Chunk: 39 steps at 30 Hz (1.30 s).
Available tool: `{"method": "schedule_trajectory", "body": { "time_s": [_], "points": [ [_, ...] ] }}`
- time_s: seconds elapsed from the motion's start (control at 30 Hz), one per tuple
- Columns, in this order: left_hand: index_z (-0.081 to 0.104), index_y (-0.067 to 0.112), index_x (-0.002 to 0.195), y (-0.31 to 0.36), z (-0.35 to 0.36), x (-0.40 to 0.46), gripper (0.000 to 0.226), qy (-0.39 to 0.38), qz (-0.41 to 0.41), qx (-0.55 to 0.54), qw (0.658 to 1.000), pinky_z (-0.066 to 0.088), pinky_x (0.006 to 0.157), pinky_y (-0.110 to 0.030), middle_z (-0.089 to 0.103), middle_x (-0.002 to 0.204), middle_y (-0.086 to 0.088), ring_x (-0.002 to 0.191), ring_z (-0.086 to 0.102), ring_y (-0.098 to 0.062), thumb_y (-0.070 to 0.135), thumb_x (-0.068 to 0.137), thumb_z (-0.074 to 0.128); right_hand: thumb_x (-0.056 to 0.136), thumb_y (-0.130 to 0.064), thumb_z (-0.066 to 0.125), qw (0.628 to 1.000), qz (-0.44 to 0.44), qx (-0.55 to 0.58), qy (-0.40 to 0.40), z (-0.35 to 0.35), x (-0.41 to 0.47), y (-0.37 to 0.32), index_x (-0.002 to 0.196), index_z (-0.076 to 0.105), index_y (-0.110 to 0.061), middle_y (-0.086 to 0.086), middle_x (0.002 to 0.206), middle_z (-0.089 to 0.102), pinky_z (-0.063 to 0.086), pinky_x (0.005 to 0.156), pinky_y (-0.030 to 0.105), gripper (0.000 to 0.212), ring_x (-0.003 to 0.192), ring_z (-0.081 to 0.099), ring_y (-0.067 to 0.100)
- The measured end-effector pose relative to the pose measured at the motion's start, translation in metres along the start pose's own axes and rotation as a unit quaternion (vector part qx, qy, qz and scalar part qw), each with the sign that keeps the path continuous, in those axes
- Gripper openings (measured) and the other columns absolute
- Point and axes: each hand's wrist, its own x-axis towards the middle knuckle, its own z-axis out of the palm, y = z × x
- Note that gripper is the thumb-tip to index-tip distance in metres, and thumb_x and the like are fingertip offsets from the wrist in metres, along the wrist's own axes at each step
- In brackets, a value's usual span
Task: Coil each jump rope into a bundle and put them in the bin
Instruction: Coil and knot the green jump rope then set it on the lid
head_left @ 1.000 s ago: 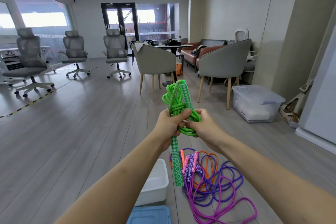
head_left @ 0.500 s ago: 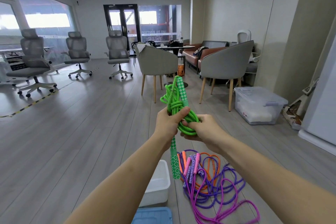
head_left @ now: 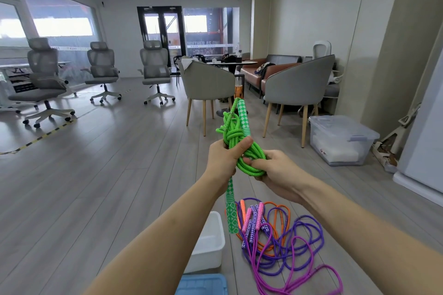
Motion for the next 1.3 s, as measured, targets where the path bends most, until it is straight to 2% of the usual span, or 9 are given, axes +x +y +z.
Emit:
{"method": "schedule_trajectory", "body": {
  "time_s": [0.13,0.3,0.43,0.57,0.67,0.73,0.83,1.07,1.3],
  "points": [
    [0.073,0.004,0.099,-0.003,0.005,0.002,0.021,0.020,0.028,-0.045,0.998,0.061,0.078,-0.042,0.077,0.092,-0.014,0.085,0.075,-0.028,0.019,0.087,0.081,0.095,0.010,0.056,0.984,0.067,0.138,0.088,0.012,0.004,-0.002,0.100,0.069,-0.004,0.008,0.082,0.065,0.037,0.064,0.027,0.020,0.071,0.055,0.014],
    [0.073,0.006,0.098,-0.005,0.007,0.001,0.019,0.042,0.036,-0.024,0.998,0.060,0.075,-0.036,0.078,0.090,-0.010,0.084,0.076,-0.024,0.018,0.086,0.081,0.098,-0.001,0.055,0.944,0.207,0.231,0.115,0.017,0.002,0.000,0.099,0.065,-0.010,0.007,0.086,0.064,0.035,0.061,0.026,0.013,0.074,0.054,0.014],
    [0.072,0.008,0.101,-0.007,0.009,0.000,0.022,0.040,0.031,-0.010,0.999,0.061,0.079,-0.037,0.078,0.092,-0.008,0.088,0.076,-0.023,0.021,0.086,0.082,0.100,-0.003,0.049,0.924,0.220,0.285,0.131,0.021,0.000,-0.001,0.098,0.065,-0.010,0.008,0.092,0.066,0.036,0.065,0.028,0.017,0.078,0.058,0.017],
    [0.072,0.009,0.103,-0.004,0.007,0.004,0.021,0.042,0.025,-0.010,0.999,0.057,0.072,-0.027,0.078,0.088,-0.001,0.083,0.074,-0.013,0.024,0.090,0.078,0.098,0.001,0.055,0.963,0.100,0.162,0.191,0.029,0.002,0.003,0.092,0.066,-0.008,0.011,0.084,0.065,0.041,0.065,0.029,0.015,0.078,0.058,0.020],
    [0.071,0.007,0.105,0.003,0.009,0.003,0.026,0.040,0.003,-0.037,0.999,0.056,0.067,-0.028,0.077,0.089,-0.006,0.081,0.074,-0.017,0.028,0.092,0.076,0.097,0.003,0.057,0.984,-0.011,0.057,0.171,0.028,0.003,0.002,0.093,0.071,-0.008,0.014,0.085,0.069,0.051,0.074,0.031,0.018,0.083,0.064,0.022],
    [0.070,0.005,0.104,0.009,0.009,0.001,0.027,0.038,-0.022,-0.072,0.996,0.053,0.057,-0.025,0.075,0.086,-0.008,0.071,0.071,-0.016,0.029,0.093,0.074,0.099,-0.005,0.059,0.987,-0.064,-0.019,0.146,0.023,0.002,0.002,0.099,0.074,-0.006,0.022,0.094,0.073,0.056,0.086,0.043,0.015,0.091,0.069,0.028],
    [0.069,0.006,0.103,0.013,0.004,0.001,0.037,0.024,-0.055,-0.049,0.997,0.037,0.044,-0.021,0.067,0.080,-0.006,0.057,0.056,-0.013,0.040,0.091,0.074,0.102,-0.019,0.062,0.973,-0.114,-0.155,0.128,0.016,-0.001,0.003,0.099,0.073,-0.007,0.020,0.092,0.074,0.054,0.085,0.054,0.017,0.084,0.067,0.024],
    [0.072,0.013,0.092,0.018,-0.004,-0.003,0.039,-0.031,-0.103,-0.017,0.994,0.034,0.043,-0.020,0.068,0.072,0.002,0.055,0.054,-0.008,0.052,0.090,0.070,0.105,-0.028,0.056,0.935,-0.147,-0.310,0.090,0.007,-0.007,-0.001,0.101,0.065,-0.014,0.004,0.088,0.071,0.049,0.059,0.018,0.017,0.072,0.065,0.011],
    [0.071,0.012,0.094,0.023,-0.006,-0.007,0.041,-0.042,-0.122,-0.021,0.991,0.034,0.043,-0.020,0.069,0.076,0.000,0.057,0.056,-0.007,0.053,0.090,0.070,0.106,-0.033,0.053,0.905,-0.169,-0.387,0.038,-0.007,-0.004,0.004,0.114,0.059,-0.015,-0.011,0.086,0.063,0.041,0.064,0.018,0.021,0.076,0.058,-0.003]
  ]
}}
